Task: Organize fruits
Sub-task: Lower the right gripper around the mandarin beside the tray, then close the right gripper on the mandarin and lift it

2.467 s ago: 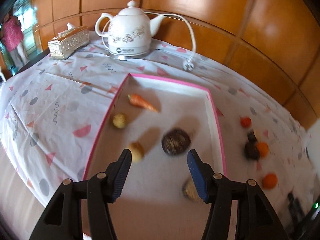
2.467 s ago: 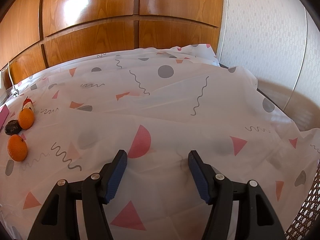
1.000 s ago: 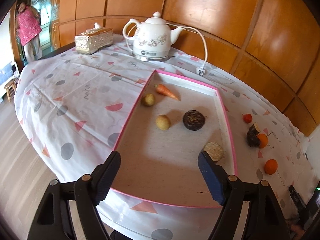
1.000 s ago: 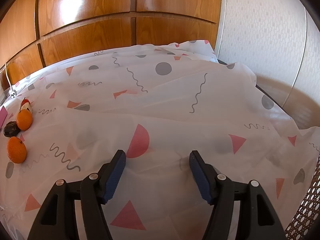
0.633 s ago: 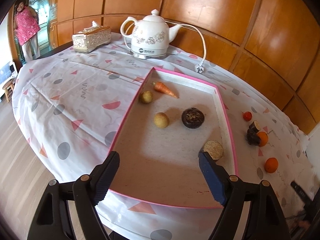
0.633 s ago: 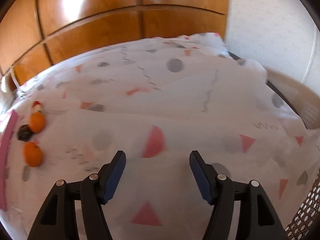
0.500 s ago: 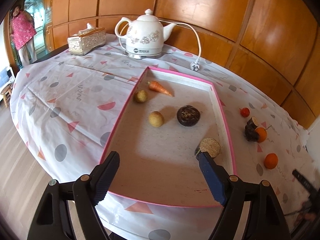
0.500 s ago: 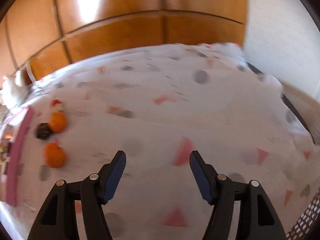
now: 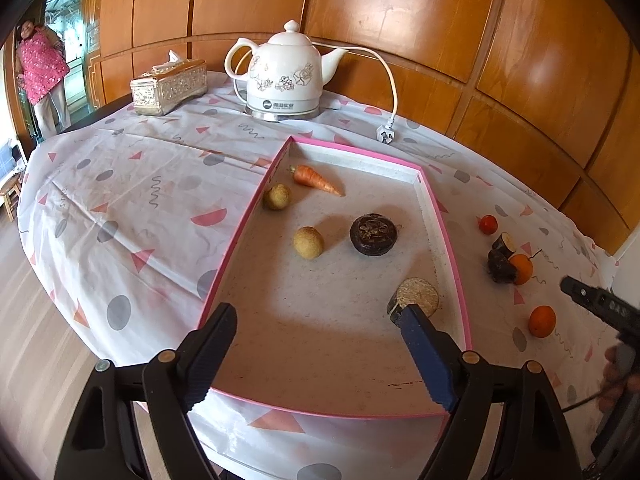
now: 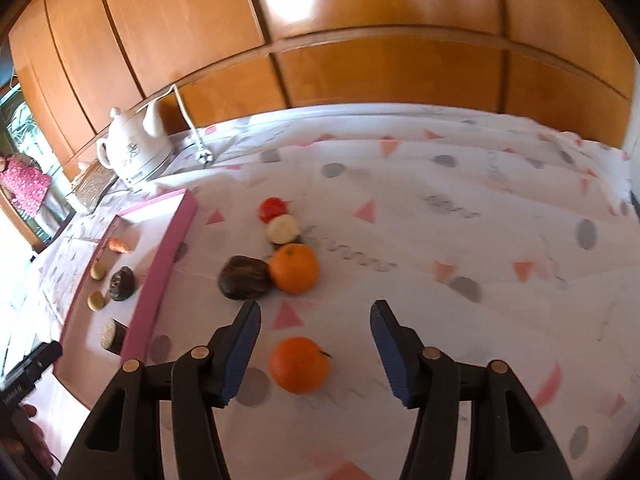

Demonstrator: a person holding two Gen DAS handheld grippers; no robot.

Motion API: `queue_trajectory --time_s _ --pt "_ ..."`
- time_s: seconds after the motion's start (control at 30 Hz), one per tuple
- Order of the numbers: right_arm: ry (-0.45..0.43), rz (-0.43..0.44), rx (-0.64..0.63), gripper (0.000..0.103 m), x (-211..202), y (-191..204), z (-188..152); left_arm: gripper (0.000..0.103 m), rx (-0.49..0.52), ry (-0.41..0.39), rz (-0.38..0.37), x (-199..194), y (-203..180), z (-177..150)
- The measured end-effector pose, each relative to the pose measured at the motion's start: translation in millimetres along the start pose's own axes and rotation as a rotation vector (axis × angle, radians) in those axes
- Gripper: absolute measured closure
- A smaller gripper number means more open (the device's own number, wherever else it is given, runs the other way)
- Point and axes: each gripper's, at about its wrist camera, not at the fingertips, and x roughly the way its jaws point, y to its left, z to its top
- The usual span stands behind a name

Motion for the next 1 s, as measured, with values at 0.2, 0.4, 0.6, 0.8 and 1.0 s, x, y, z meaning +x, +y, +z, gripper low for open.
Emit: queue_trajectory --time_s 0.2,0.4,0.6,0.8,1.0 --pt "0.051 -0.001 0.035 0.045 31.9 10.1 16.2 0.017 0.008 -0.005 -0.002 0.3 -0.4 0.3" --pt "0.119 -0.015 0.075 0.045 66.0 9.5 28.5 0.013 0.012 -0.017 0.002 -1.9 1.0 0.9" --pt "0.163 0.017 0.086 0.064 81.6 3.6 35.3 0.013 0.014 -0.009 0.005 -0.1 1.7 0.6" --pt "0.121 -0.008 0.131 0.065 71.0 -9.8 29.5 0.013 0.03 -0.002 0.01 2.1 -0.1 -0.3" --pt "0.078 -0.048 0.136 0.065 58.4 -22.4 25.0 0.009 0.006 -0.007 0.036 -0.6 5.5 0.7"
